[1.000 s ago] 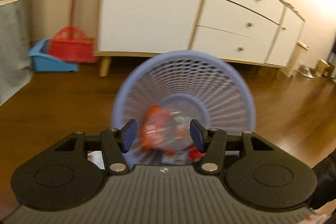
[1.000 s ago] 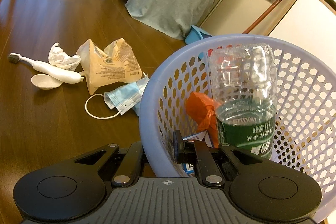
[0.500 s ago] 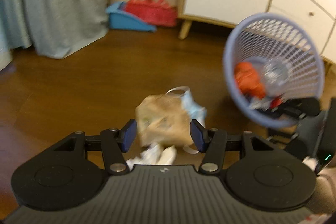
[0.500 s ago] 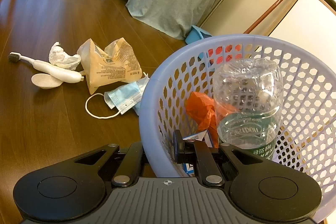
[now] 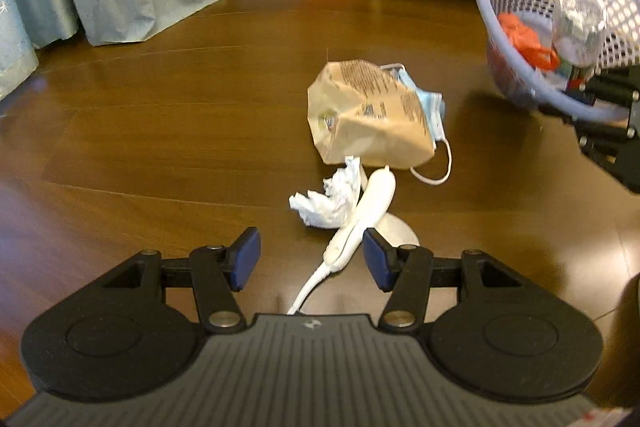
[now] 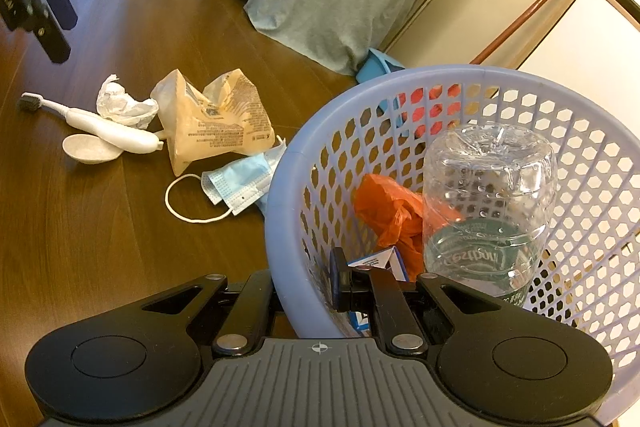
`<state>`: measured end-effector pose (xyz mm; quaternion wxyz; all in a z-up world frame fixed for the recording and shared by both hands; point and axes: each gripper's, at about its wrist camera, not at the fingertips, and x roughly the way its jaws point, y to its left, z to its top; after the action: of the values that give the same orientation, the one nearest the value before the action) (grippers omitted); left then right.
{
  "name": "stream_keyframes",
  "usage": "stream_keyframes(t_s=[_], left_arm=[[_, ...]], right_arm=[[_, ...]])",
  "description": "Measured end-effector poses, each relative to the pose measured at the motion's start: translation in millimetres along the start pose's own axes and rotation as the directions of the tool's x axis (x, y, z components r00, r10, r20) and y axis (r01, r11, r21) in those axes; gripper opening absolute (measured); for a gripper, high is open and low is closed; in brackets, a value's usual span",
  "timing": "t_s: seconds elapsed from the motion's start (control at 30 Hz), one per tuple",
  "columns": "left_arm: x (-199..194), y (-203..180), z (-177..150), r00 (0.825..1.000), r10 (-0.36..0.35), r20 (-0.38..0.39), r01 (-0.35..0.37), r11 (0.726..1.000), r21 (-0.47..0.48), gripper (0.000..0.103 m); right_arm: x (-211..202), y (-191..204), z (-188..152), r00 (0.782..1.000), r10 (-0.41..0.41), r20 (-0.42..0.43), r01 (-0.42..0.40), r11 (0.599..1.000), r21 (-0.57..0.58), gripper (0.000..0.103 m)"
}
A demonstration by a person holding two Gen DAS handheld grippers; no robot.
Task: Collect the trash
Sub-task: 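Lower the left gripper and grasp the white crumpled tissue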
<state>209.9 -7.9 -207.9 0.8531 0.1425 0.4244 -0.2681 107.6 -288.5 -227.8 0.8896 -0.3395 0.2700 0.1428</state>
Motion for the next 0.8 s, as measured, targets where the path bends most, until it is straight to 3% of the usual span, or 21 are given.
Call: stream_keyframes(t_s=[0.23, 0.5, 0.7, 0.8], left_arm=[[21.4, -9.0, -0.2, 1.000, -0.017, -0.015, 0.018, 0.998, 0.059, 0.051], [54.9, -5.5, 14.3, 0.999, -0.036, -0.028, 0.033, 0.993, -0.116, 0.051], [69.4, -10.4, 19.2, 1.000, 0.005, -0.027, -0.009, 0.990, -0.144, 0.049], [77.3, -9.5, 20.8, 0.999, 0.011, -0.047, -0.018, 0.986, -0.166, 0.042]], right_arm=[[0.3, 0.9, -0.2, 1.000, 0.001, 0.000, -0.001, 1.000, -0.005, 0.006], [-0.2, 1.1, -1.4, 1.000, 0.003, 0.001, -0.003, 1.000, -0.010, 0.006], [-0.5, 1.1, -1.5, 1.000, 0.003, 0.002, -0.003, 1.000, -0.011, 0.006], [-0.8, 1.1, -1.6, 1.000, 0.004, 0.001, -0.004, 1.000, -0.014, 0.006]])
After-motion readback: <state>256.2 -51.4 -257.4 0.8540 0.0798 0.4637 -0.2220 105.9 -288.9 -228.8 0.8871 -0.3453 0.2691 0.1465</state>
